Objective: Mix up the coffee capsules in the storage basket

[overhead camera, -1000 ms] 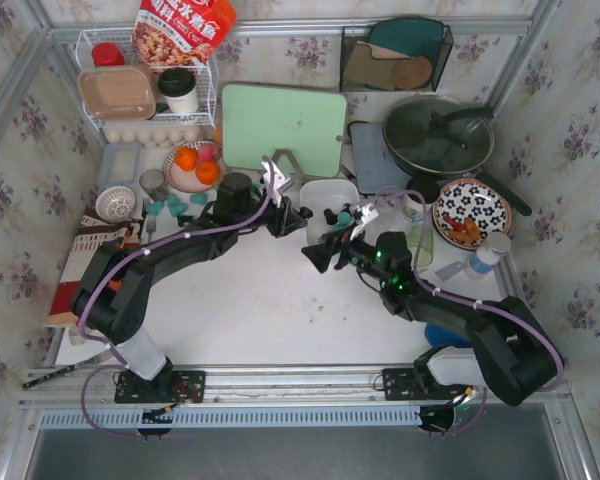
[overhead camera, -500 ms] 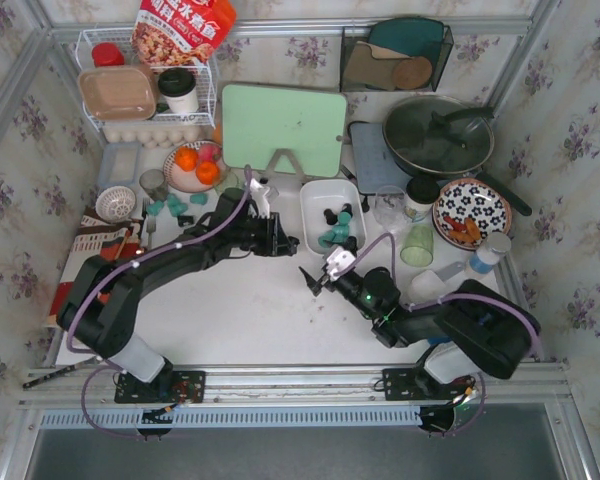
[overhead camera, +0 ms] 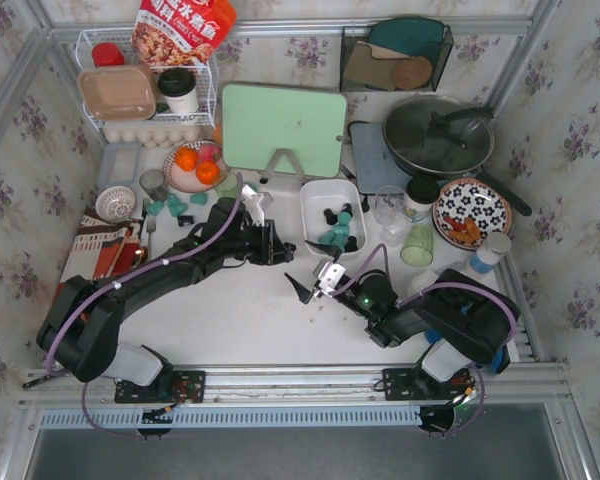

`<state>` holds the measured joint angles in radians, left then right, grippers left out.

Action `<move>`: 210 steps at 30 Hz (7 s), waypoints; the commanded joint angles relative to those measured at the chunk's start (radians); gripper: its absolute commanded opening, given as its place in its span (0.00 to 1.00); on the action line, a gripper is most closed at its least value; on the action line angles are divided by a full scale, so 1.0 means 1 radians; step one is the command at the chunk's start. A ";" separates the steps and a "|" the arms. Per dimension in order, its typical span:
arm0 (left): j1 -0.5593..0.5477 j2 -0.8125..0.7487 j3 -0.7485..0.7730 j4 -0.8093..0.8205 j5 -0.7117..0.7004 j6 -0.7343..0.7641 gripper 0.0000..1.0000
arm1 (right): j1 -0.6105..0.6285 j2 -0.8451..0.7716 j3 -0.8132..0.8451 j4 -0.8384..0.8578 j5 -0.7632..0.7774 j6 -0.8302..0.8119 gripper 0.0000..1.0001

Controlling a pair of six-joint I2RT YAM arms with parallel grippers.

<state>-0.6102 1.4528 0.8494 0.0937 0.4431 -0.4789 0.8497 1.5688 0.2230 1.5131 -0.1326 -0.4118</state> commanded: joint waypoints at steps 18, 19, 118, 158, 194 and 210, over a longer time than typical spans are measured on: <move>-0.017 -0.031 -0.007 0.039 0.059 0.014 0.22 | 0.000 0.069 0.080 -0.026 -0.082 -0.089 0.47; -0.017 -0.031 -0.008 0.043 0.062 0.012 0.23 | 0.000 0.068 0.080 -0.031 -0.084 -0.091 0.47; 0.236 0.709 0.705 -0.464 -0.693 -0.162 0.37 | -0.202 -0.030 0.313 -0.743 0.149 0.315 0.77; 0.006 0.063 0.109 0.167 0.439 0.319 0.32 | -0.163 -0.114 -0.042 0.072 -0.244 0.039 0.94; -0.029 0.107 0.158 0.170 0.337 0.218 0.54 | -0.152 -0.141 0.010 -0.094 -0.184 0.031 0.00; 0.126 0.133 0.251 -0.235 -0.484 0.029 0.72 | -0.159 -0.026 0.213 -0.471 0.280 0.138 0.14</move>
<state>-0.5007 1.5085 1.0199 0.0055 0.2253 -0.3672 0.6960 1.5150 0.3737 1.1873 -0.0467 -0.3408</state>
